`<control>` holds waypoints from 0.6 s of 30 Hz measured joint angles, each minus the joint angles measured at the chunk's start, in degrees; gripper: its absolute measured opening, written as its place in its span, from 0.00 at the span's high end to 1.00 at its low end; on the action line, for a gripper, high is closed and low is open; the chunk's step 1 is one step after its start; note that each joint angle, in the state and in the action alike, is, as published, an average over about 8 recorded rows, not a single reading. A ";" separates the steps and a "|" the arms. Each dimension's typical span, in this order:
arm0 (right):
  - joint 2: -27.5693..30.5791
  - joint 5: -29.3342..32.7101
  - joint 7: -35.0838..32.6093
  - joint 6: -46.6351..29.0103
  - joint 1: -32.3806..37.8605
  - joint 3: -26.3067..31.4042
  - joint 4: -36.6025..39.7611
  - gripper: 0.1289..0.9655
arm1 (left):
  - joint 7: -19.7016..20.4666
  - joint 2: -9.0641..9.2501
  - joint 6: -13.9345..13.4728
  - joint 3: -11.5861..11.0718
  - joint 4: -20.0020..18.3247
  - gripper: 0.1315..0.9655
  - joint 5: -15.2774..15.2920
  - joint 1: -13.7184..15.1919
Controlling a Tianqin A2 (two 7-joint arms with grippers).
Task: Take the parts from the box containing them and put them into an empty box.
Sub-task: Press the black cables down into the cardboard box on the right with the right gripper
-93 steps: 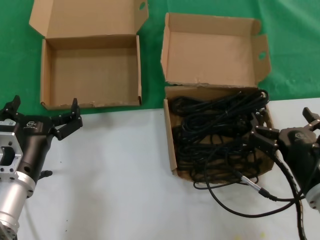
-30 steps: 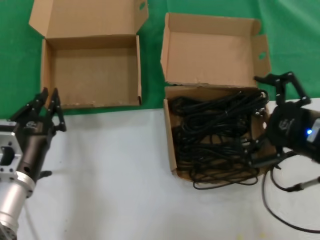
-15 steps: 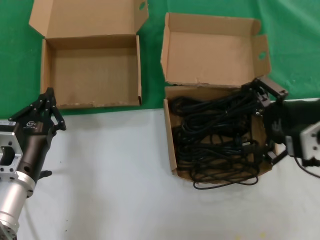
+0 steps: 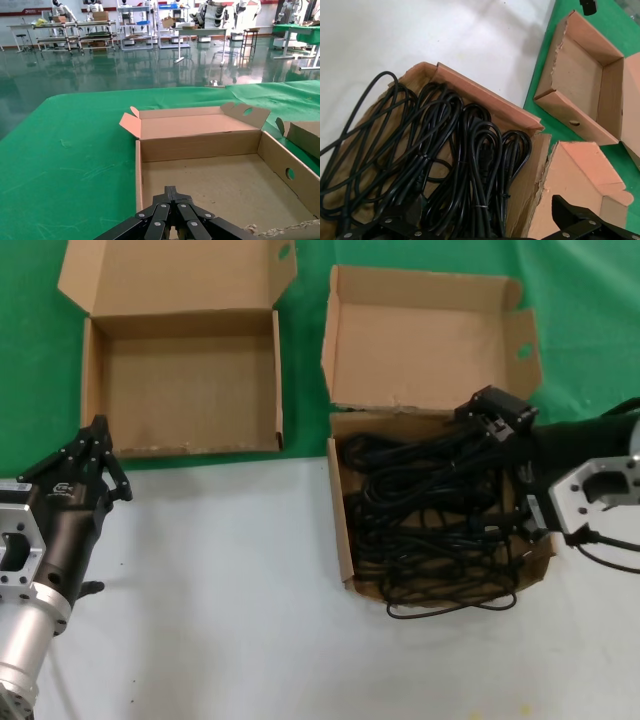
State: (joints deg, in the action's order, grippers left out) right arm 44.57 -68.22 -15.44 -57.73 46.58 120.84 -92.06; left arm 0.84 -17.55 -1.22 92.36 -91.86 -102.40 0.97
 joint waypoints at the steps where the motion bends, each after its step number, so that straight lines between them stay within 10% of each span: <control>1: -0.41 0.31 -0.19 -0.16 0.33 0.17 0.47 0.03 | 0.00 0.00 0.00 0.00 0.00 0.98 0.00 0.00; 18: -4.26 2.69 -2.27 -1.37 2.69 1.57 5.63 0.27 | 0.00 0.00 0.00 0.00 0.00 0.98 0.00 0.00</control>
State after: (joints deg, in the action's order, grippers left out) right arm 40.31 -65.53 -17.71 -59.10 49.27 122.41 -86.43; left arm 0.84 -17.55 -1.22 92.36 -91.86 -102.40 0.97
